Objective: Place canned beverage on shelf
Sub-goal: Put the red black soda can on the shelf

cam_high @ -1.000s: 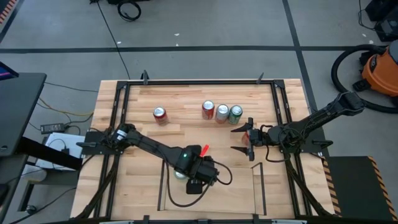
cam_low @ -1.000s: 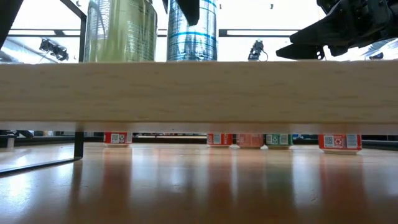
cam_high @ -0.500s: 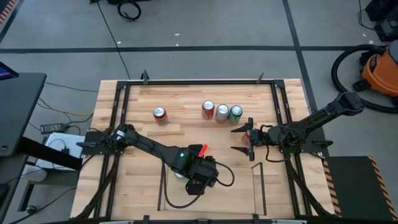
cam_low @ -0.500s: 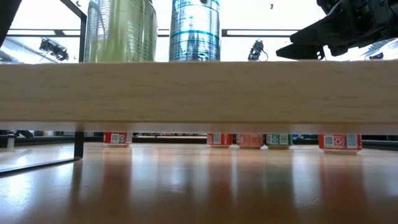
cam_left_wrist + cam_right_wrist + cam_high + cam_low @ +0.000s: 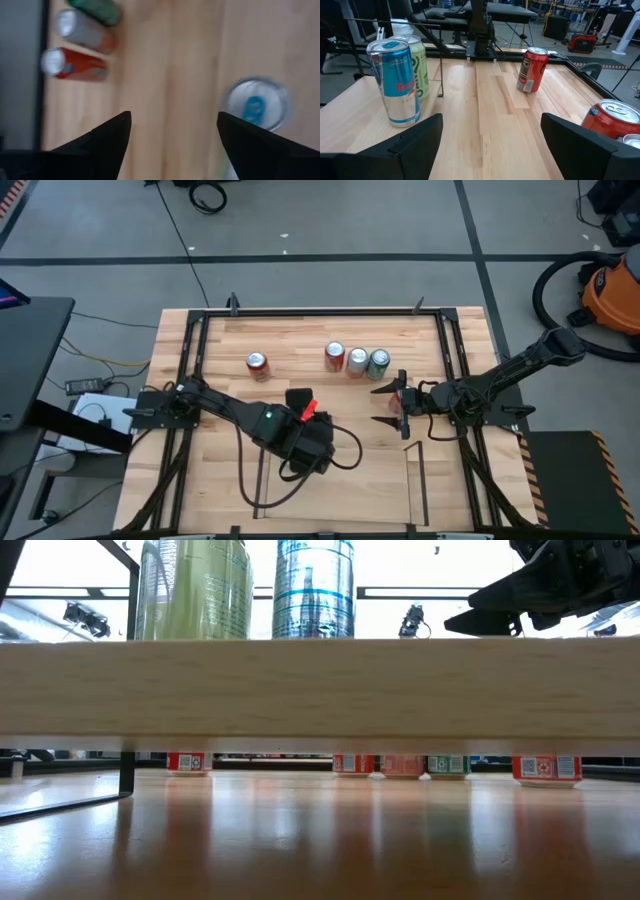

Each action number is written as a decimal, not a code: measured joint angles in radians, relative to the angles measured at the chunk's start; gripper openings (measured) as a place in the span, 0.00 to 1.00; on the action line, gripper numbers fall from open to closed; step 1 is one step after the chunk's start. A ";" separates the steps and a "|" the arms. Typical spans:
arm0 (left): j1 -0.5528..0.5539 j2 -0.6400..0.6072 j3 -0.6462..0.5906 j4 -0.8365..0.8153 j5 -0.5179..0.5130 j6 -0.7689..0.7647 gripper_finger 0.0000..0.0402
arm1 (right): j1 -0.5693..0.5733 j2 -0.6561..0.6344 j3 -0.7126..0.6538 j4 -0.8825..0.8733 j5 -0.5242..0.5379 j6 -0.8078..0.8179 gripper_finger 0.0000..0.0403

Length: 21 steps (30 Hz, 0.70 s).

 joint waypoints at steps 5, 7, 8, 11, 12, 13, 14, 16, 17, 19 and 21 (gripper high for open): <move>0.005 -0.042 -0.064 -0.018 -0.065 0.001 0.71 | 0.000 0.000 0.000 0.001 -0.001 -0.006 0.86; 0.016 -0.081 -0.131 -0.016 -0.090 0.007 0.70 | 0.000 0.000 0.000 0.005 0.000 -0.017 0.86; 0.025 -0.103 -0.175 -0.015 -0.101 0.008 0.69 | 0.000 0.000 0.000 0.007 0.000 -0.019 0.86; 0.056 -0.178 -0.331 -0.005 -0.117 0.002 0.68 | 0.001 0.004 0.000 -0.002 -0.002 -0.002 0.86; 0.064 -0.215 -0.386 0.004 -0.117 -0.010 0.67 | 0.003 0.005 0.000 -0.005 -0.005 0.003 0.86; 0.077 -0.257 -0.446 0.016 -0.117 -0.016 0.66 | 0.006 0.007 0.000 -0.003 -0.006 0.007 0.86; 0.089 -0.305 -0.507 0.047 -0.117 -0.018 0.66 | 0.009 0.008 0.000 -0.003 -0.006 0.012 0.86; 0.120 -0.399 -0.627 0.121 -0.111 -0.025 0.64 | 0.014 0.009 0.000 -0.007 -0.006 0.019 0.86; 0.138 -0.445 -0.683 0.154 -0.096 -0.036 0.63 | 0.014 0.010 0.001 -0.006 -0.005 0.022 0.86; 0.185 -0.532 -0.789 0.221 -0.068 -0.060 0.62 | 0.014 0.011 0.000 -0.011 -0.002 0.022 0.86; 0.232 -0.608 -0.877 0.278 -0.055 -0.088 0.62 | 0.014 0.011 0.000 -0.009 0.001 0.027 0.86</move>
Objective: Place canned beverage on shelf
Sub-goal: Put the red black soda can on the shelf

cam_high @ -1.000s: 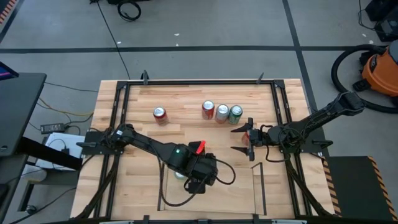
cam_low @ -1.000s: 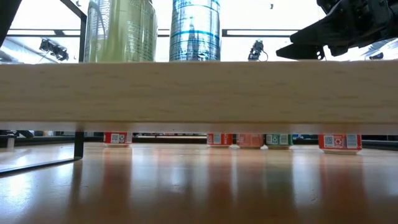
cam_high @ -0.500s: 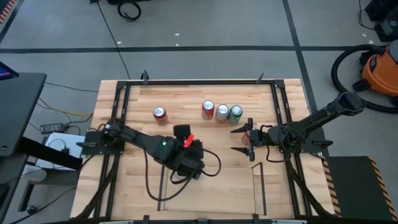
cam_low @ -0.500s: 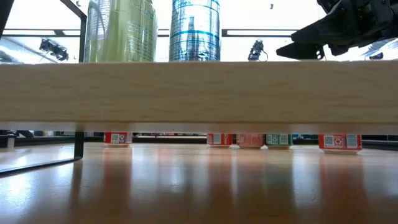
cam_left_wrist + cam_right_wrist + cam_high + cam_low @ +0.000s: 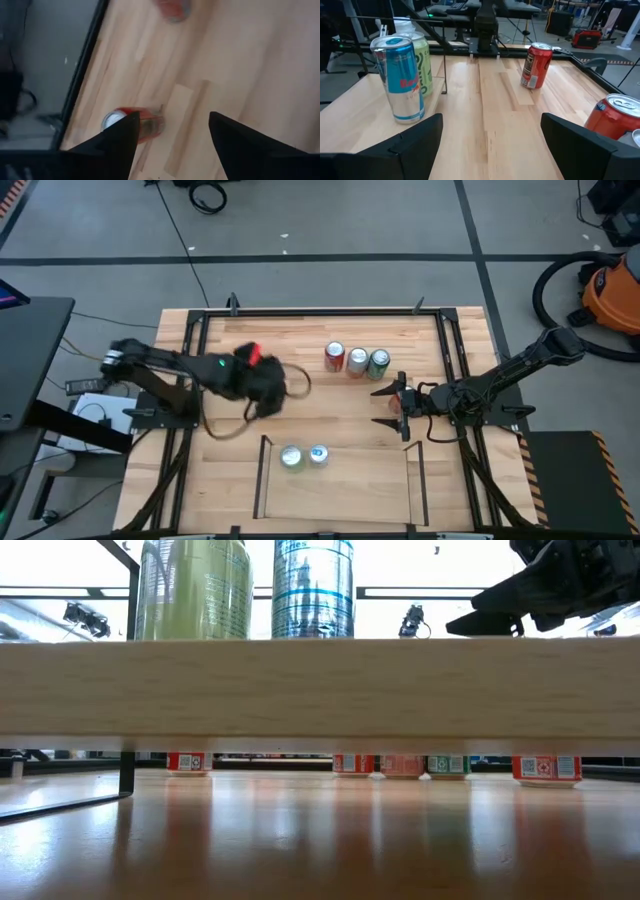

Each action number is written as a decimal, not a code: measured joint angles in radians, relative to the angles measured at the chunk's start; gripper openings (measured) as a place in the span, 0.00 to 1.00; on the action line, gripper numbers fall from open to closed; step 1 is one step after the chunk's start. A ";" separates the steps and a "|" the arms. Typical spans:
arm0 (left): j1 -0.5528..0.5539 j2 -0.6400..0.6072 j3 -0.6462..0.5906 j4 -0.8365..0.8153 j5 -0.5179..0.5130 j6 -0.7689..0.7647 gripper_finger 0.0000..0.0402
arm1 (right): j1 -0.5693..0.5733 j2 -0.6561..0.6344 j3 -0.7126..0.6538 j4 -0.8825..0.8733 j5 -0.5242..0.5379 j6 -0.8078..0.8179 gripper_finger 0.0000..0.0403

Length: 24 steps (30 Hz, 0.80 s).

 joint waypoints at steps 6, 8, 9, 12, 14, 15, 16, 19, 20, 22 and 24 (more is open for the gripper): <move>0.124 -0.117 -0.160 0.053 0.012 -0.037 0.64 | -0.001 0.000 0.000 -0.006 0.000 0.029 0.86; 0.152 -0.131 -0.179 0.051 0.014 -0.044 0.66 | -0.001 0.000 0.000 -0.008 0.000 0.033 0.86; 0.165 -0.130 -0.179 0.051 0.020 -0.044 0.68 | -0.001 0.000 0.000 -0.007 0.001 0.033 0.86; 0.184 -0.128 -0.179 0.054 0.042 -0.044 0.72 | -0.006 0.000 0.000 -0.006 0.013 0.032 0.86; 0.188 -0.126 -0.178 0.054 0.042 -0.037 0.75 | -0.016 0.000 0.000 -0.006 0.021 0.031 0.86; 0.190 -0.125 -0.178 0.055 0.043 -0.036 0.76 | -0.022 0.000 0.000 -0.006 0.021 0.032 0.86; 0.191 -0.124 -0.178 0.054 0.043 -0.036 0.78 | -0.026 0.000 0.000 -0.007 0.021 0.036 0.86; 0.191 -0.125 -0.178 0.054 0.043 -0.003 0.81 | -0.030 0.000 0.000 -0.016 0.021 0.051 0.86; 0.191 -0.125 -0.178 0.054 0.043 0.005 0.82 | -0.029 0.000 0.000 -0.015 0.021 0.052 0.86; 0.191 -0.125 -0.178 0.054 0.048 0.019 0.83 | -0.029 0.000 0.000 -0.014 0.021 0.057 0.86; 0.191 -0.125 -0.178 0.053 0.069 0.040 0.83 | -0.030 0.000 0.000 -0.014 0.021 0.058 0.86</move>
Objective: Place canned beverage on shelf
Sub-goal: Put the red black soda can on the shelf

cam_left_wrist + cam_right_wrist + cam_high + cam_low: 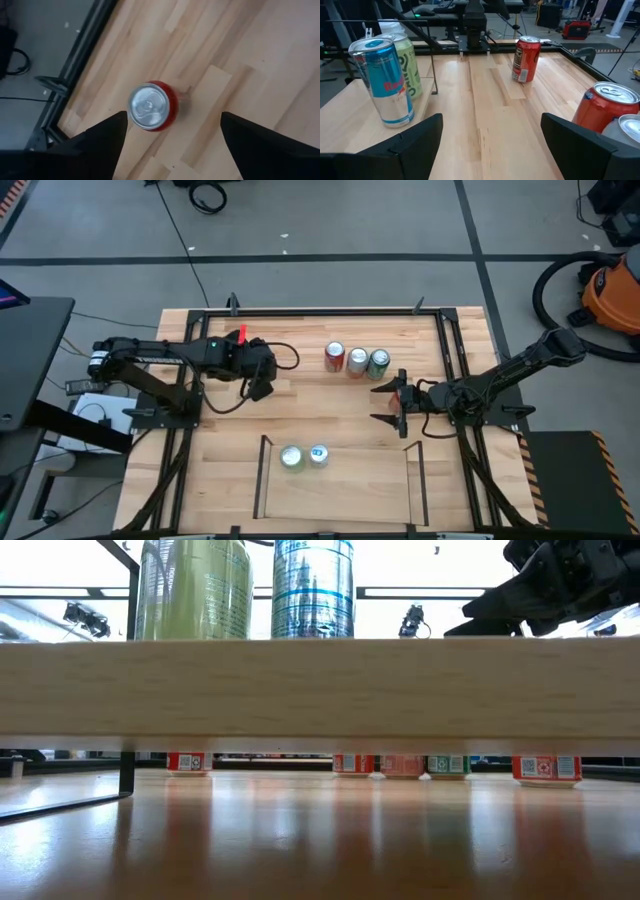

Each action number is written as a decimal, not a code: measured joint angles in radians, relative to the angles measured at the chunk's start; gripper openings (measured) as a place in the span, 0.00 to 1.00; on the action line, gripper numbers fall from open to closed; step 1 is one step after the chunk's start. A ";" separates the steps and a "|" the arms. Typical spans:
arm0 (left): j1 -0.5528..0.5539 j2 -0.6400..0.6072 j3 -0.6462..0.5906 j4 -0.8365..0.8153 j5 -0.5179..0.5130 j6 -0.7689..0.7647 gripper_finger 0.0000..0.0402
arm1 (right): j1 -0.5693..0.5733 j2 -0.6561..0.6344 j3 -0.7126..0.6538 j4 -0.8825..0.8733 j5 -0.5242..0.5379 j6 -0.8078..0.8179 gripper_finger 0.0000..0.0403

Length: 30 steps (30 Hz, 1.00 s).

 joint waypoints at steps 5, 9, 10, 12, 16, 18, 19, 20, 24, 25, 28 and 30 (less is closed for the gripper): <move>0.039 0.000 0.000 -0.004 0.065 0.020 0.83 | 0.001 0.000 0.000 0.010 -0.001 0.010 0.86; 0.106 0.000 0.000 -0.005 0.079 0.035 0.83 | 0.015 0.000 0.000 0.009 -0.009 0.021 0.86; 0.124 0.000 0.000 -0.003 0.080 0.044 0.83 | 0.021 0.000 0.000 0.009 -0.013 0.020 0.86; 0.158 0.000 0.000 0.011 0.091 0.061 0.83 | 0.029 0.000 0.000 0.009 -0.014 0.020 0.86; 0.228 0.000 0.000 0.049 0.135 0.109 0.83 | 0.036 0.000 0.000 0.009 -0.013 0.012 0.86; 0.260 0.000 0.000 0.076 0.170 0.142 0.83 | 0.036 0.000 0.000 0.009 -0.013 0.008 0.86; 0.278 0.000 0.000 0.091 0.188 0.158 0.83 | 0.036 0.000 0.000 0.009 -0.013 0.003 0.86; 0.297 0.000 0.000 0.105 0.210 0.170 0.83 | 0.036 0.000 0.000 0.009 -0.013 0.001 0.86; 0.366 0.000 -0.001 0.119 0.243 0.211 0.83 | 0.036 0.000 0.000 0.009 -0.015 0.001 0.86; 0.380 0.000 -0.001 0.120 0.243 0.215 0.83 | 0.036 0.000 0.000 0.010 -0.018 0.001 0.86; 0.404 0.000 -0.002 0.143 0.243 0.221 0.83 | 0.036 0.000 0.000 0.010 -0.018 0.002 0.86; 0.400 -0.001 -0.014 0.188 0.242 0.220 0.83 | 0.036 0.000 0.000 0.010 -0.018 0.001 0.86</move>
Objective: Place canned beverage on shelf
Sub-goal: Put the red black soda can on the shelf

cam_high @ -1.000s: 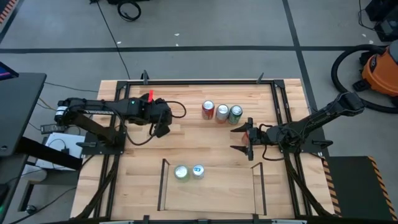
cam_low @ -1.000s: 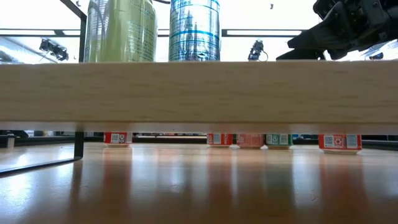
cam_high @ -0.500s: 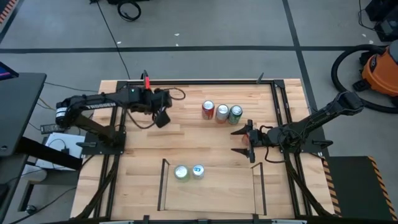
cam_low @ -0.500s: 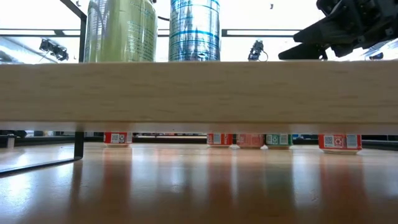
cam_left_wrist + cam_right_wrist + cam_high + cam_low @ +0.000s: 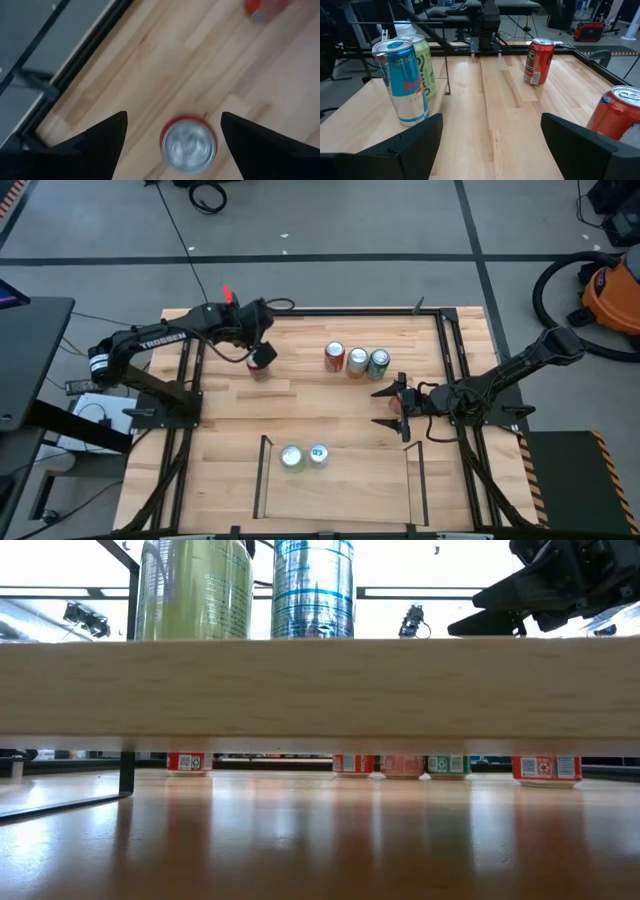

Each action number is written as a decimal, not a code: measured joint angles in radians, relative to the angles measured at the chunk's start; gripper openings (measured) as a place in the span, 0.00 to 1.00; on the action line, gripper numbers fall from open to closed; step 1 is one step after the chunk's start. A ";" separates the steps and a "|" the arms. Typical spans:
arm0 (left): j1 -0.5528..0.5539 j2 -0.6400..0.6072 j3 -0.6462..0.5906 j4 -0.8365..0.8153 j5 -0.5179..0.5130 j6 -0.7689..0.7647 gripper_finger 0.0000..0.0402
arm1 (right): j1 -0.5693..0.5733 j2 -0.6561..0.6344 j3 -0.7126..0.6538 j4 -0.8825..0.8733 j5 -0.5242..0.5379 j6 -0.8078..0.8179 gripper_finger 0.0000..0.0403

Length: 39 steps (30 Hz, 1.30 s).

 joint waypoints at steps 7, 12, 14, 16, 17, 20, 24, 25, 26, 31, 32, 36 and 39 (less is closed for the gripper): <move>-0.056 -0.007 -0.108 0.122 -0.012 0.063 0.83 | 0.000 0.000 0.000 0.007 0.002 -0.002 0.86; -0.060 -0.038 -0.152 0.131 -0.015 0.064 0.83 | 0.000 0.000 0.000 0.009 0.005 -0.003 0.86; -0.059 -0.049 -0.153 0.106 -0.014 0.055 0.83 | 0.000 0.000 0.000 0.011 0.006 -0.003 0.86; -0.059 -0.052 -0.143 0.119 -0.012 0.042 0.83 | 0.000 0.000 0.000 0.015 0.010 -0.003 0.86; -0.059 -0.054 -0.140 0.109 -0.012 0.042 0.83 | 0.000 0.000 0.000 0.019 0.013 -0.003 0.86; -0.059 -0.052 -0.130 0.109 -0.011 0.030 0.83 | 0.000 0.000 -0.001 0.018 0.016 -0.003 0.86; -0.052 -0.052 -0.130 0.103 -0.009 0.010 0.86 | 0.000 0.000 -0.001 0.015 0.016 -0.003 0.86; -0.051 -0.052 -0.130 0.102 -0.007 0.002 0.88 | 0.000 0.000 -0.001 0.016 0.016 -0.003 0.86; -0.051 -0.052 -0.132 0.101 -0.007 -0.004 0.90 | 0.000 0.000 -0.001 0.015 0.016 -0.004 0.86; -0.052 -0.028 -0.177 0.095 0.004 -0.024 0.98 | 0.000 0.000 -0.001 0.013 0.016 -0.008 0.86; -0.052 -0.023 -0.188 0.095 0.004 -0.023 0.98 | 0.000 0.000 0.000 0.013 0.016 -0.008 0.86; -0.043 -0.017 -0.228 0.109 0.005 -0.016 0.98 | 0.000 0.000 -0.001 0.018 0.008 -0.008 0.86; -0.027 -0.017 -0.263 0.141 0.021 -0.021 0.98 | 0.000 0.000 0.000 0.020 0.008 -0.008 0.86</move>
